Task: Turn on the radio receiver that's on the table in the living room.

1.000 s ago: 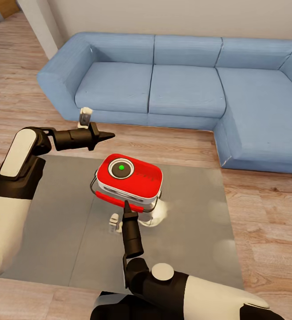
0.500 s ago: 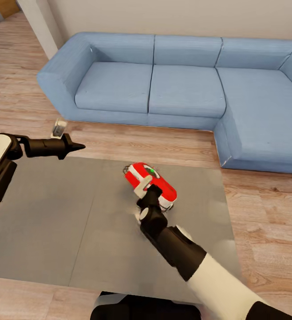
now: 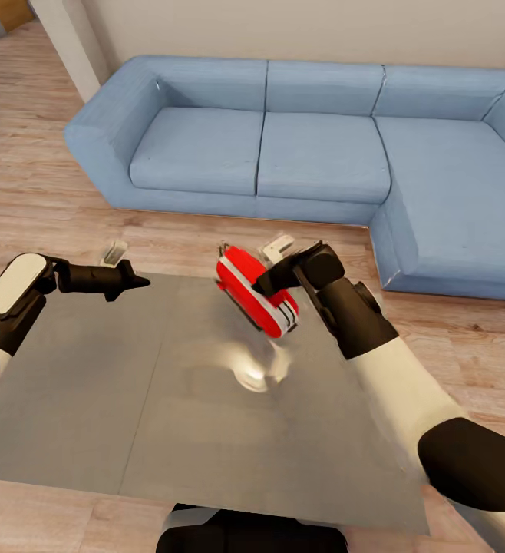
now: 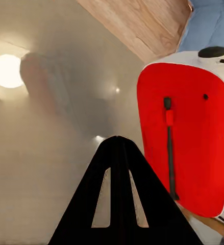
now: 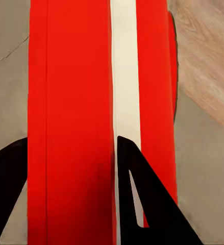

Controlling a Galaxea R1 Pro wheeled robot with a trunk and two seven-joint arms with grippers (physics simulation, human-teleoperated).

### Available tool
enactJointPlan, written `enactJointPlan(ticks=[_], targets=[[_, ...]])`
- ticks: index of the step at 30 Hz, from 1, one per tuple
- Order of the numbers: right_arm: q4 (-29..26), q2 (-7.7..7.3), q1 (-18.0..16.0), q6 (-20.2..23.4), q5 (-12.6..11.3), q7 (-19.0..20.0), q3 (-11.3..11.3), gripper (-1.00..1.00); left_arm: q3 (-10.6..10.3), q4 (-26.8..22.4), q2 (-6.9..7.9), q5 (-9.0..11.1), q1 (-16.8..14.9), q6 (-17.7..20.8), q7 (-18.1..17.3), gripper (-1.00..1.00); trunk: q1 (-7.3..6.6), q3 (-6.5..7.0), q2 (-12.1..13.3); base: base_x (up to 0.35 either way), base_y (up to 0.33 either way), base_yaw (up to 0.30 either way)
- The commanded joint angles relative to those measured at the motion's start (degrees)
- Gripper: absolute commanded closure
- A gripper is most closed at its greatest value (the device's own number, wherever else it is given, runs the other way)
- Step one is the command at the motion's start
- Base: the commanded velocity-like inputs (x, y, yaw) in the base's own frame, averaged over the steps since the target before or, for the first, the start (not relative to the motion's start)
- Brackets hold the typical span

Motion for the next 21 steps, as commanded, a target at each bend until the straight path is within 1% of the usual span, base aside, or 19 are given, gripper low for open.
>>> enactJointPlan(ticks=[1, 7, 8, 9, 11, 12, 13, 16, 21], targets=[[0.3, -1.01, -0.4, 0.0, -0.2, 1.8, -0.1, 1.00, -0.2, 0.3, 0.02, 0.1, 0.0, -0.1, 0.0, 1.00, 0.00, 0.00, 0.0, 0.000, 0.000, 0.000], [0.5, -1.53, -0.6, 0.0, -0.7, 2.3, -0.1, 1.00, -0.3, 0.3, 0.01, 0.1, 0.0, -0.1, 0.0, 1.00, 0.00, 0.00, 0.0, 0.000, 0.000, 0.000], [0.8, -1.20, -0.2, -0.4, -0.6, 2.0, 0.2, 1.00, -0.6, 0.7, -0.32, -0.2, 0.0, -0.3, -0.3, 1.00, 0.01, 0.00, 0.0, 0.000, 0.000, 0.000], [1.2, -1.19, 0.1, -0.9, 0.0, 1.7, 0.2, 1.00, -0.9, 1.0, -0.25, -0.5, 0.0, -0.3, -0.7, 1.00, 0.01, 0.00, 0.0, 0.000, 0.000, 0.000], [1.9, -1.32, 0.8, -1.2, -0.8, 1.5, 0.2, 1.00, -1.6, 1.2, -0.22, -1.1, 0.0, -0.3, -0.5, 1.00, 0.01, 0.00, 0.0, 0.000, 0.000, 0.000], [2.2, -1.56, 0.9, -0.8, -0.2, 1.8, 0.2, 1.00, -1.5, 0.9, -0.18, -0.8, 0.0, -0.3, -0.2, 1.00, 0.01, 0.00, 0.0, 0.000, 0.000, 0.000], [2.6, -1.82, 1.1, -0.2, -0.1, 2.2, 0.3, 1.00, -1.4, 0.5, -0.18, -0.4, 0.0, -0.3, 0.1, 1.00, 0.01, 0.00, 0.0, 0.000, 0.000, 0.000], [3.8, -2.49, 2.2, 0.0, 1.1, 3.1, 0.3, 1.00, -1.3, 0.3, -0.19, -0.3, 0.0, -0.3, 0.2, 1.00, 0.01, 0.00, 0.0, 0.000, 0.000, 0.000], [4.5, -2.84, 3.9, 0.0, 1.1, 3.1, 0.3, 1.00, -1.3, 0.2, -0.19, -0.3, 0.0, -0.3, 0.2, 1.00, 0.01, 0.00, 0.0, 0.000, 0.000, 0.000]])
